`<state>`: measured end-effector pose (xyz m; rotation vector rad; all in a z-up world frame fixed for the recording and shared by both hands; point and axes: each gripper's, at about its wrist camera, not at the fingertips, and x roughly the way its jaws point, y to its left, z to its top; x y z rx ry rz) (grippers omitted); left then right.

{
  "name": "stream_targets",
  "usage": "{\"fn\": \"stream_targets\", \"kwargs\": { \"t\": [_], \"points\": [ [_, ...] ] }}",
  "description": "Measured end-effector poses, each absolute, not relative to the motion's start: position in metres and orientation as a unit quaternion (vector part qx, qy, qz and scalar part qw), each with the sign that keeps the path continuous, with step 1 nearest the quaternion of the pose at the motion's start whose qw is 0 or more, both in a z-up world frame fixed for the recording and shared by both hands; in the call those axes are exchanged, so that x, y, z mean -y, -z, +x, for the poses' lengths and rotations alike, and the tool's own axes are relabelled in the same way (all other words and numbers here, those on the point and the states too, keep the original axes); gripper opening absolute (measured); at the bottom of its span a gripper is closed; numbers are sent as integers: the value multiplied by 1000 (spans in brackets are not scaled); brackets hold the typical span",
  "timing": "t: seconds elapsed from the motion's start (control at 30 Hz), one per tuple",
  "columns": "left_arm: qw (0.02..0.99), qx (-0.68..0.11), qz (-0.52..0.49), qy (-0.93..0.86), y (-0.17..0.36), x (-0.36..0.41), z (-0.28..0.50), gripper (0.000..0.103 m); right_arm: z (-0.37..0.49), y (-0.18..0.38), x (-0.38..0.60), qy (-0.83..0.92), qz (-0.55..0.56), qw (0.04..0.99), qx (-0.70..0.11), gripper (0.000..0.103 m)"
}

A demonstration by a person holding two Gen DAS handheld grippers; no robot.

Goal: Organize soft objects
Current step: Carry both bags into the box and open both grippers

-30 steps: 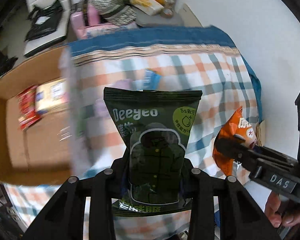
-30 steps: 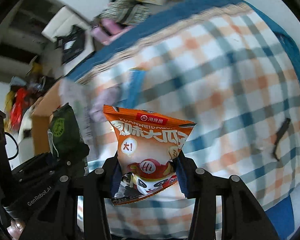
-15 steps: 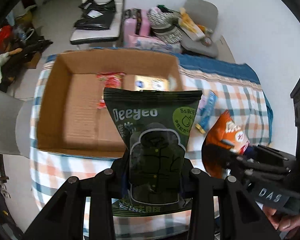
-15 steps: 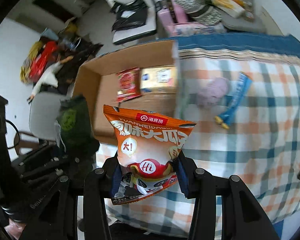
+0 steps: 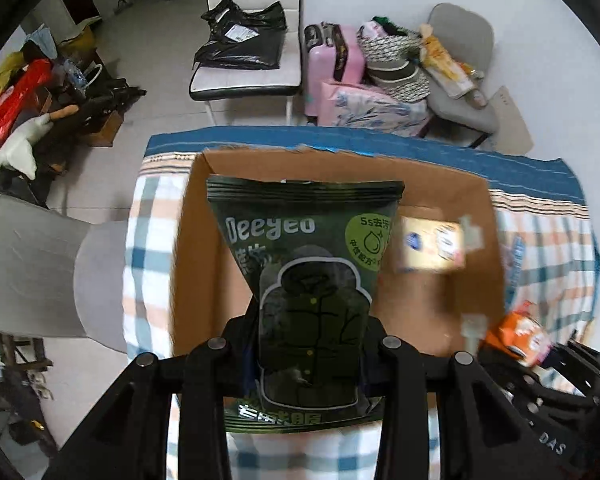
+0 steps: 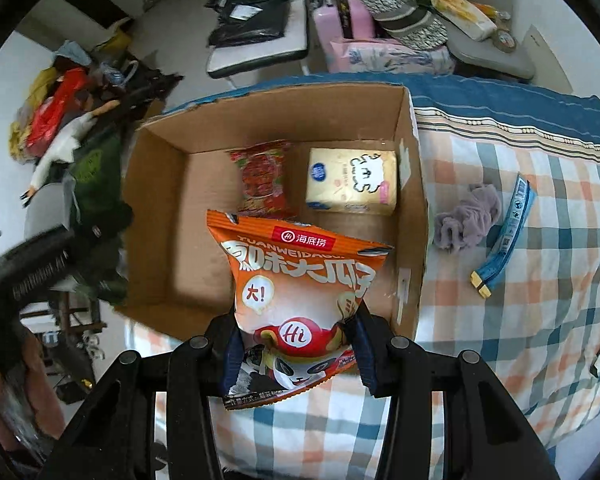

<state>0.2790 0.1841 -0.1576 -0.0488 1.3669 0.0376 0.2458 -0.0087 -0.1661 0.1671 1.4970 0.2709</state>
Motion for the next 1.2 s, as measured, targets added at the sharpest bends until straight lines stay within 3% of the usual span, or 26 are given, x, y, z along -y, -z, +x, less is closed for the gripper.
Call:
{"fn": "stream_targets", "kwargs": {
  "t": [0.63, 1.03, 1.2],
  "points": [
    [722, -691, 36, -25, 261, -198, 357, 34, 284, 257, -10, -63, 36, 681, -729, 49],
    [714, -699, 11, -49, 266, -208, 366, 37, 288, 274, -14, -55, 44, 664, -744, 50],
    [722, -690, 7, -49, 251, -210, 363, 45, 289, 269, -12, -56, 44, 669, -740, 60]
  ]
}}
